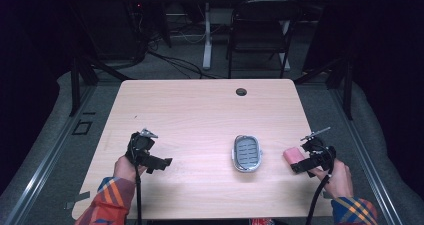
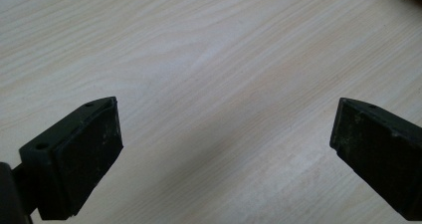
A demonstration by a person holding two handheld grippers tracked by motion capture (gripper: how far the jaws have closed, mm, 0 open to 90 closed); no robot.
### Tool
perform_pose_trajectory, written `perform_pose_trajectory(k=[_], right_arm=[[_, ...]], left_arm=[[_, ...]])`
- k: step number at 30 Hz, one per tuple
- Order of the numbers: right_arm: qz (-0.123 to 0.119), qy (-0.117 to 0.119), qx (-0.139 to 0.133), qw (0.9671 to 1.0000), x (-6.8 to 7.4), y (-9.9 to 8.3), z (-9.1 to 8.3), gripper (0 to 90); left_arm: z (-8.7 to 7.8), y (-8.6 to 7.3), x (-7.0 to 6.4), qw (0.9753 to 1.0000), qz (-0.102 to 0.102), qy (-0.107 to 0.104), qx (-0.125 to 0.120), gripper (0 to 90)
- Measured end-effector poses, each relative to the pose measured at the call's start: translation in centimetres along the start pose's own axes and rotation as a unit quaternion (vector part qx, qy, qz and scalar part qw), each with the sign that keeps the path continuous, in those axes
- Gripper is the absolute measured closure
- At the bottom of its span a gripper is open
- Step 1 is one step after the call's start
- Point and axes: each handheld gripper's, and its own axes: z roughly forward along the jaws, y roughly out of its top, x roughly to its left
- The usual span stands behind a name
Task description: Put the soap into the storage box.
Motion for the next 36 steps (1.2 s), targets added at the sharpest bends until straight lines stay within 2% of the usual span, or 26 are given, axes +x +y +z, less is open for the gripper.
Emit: perform_pose_trajectory(k=[8,10,12,13,18,23,24,26,29,30,31,32,36], right_arm=[[-0.004,-0.001,0.012,0.9999,0.1,0.6,0.5,0.1],[-0.01,0.003,0.015,0.9998,0.2,0.8,0.7,0.0],[-0.004,0.002,0.011,0.9999,0.3,1.0,1.0,0.0],[-0.01,0.007,0.018,0.9998,0.3,1.1,1.0,0.2],[-0.003,-0.003,0.026,0.9997,0.2,1.6,1.6,4.7],[-0.003,-0.001,0.036,0.9993,0.1,2.0,1.9,9.6],[0.004,0.003,0.033,0.9995,0.1,2.1,2.2,12.2],[0.0,-0.001,0.04,0.9992,0.0,2.3,2.3,13.3],[0.009,0.0,0.038,0.9992,0.1,2.5,2.7,14.2],[0.001,-0.006,0.053,0.9986,0.1,2.7,2.8,14.5],[0.008,-0.005,0.045,0.9989,0.2,2.7,3.0,14.9],[0.0,-0.007,0.058,0.9983,0.1,2.8,3.0,15.9],[0.001,-0.012,0.065,0.9978,0.2,3.0,3.2,19.1]], left_arm=[[0.1,0.0,0.0,1.0,0.003,0.001,0.004,0.0],[0.1,0.0,0.0,1.0,0.004,0.001,0.005,0.0],[0.1,0.0,-0.1,1.0,0.004,0.001,0.005,0.0],[0.1,0.0,0.0,1.0,0.004,0.001,0.005,0.0],[0.1,0.0,0.0,1.0,0.003,-0.001,0.006,0.0],[0.1,0.1,-0.1,1.0,0.004,-0.001,0.007,0.0],[0.1,0.1,-0.1,1.0,0.004,0.0,0.007,0.0],[0.2,0.1,-0.1,1.0,0.004,0.0,0.009,0.0],[0.2,0.1,-0.1,0.9999,0.007,-0.001,0.011,0.0],[0.2,0.1,-0.1,0.9999,0.007,-0.001,0.011,0.0],[0.2,0.1,-0.1,0.9999,0.007,-0.001,0.011,0.0],[0.2,0.1,-0.1,0.9999,0.005,-0.001,0.01,0.0],[0.2,0.1,-0.1,0.9999,0.007,-0.002,0.011,0.0]])
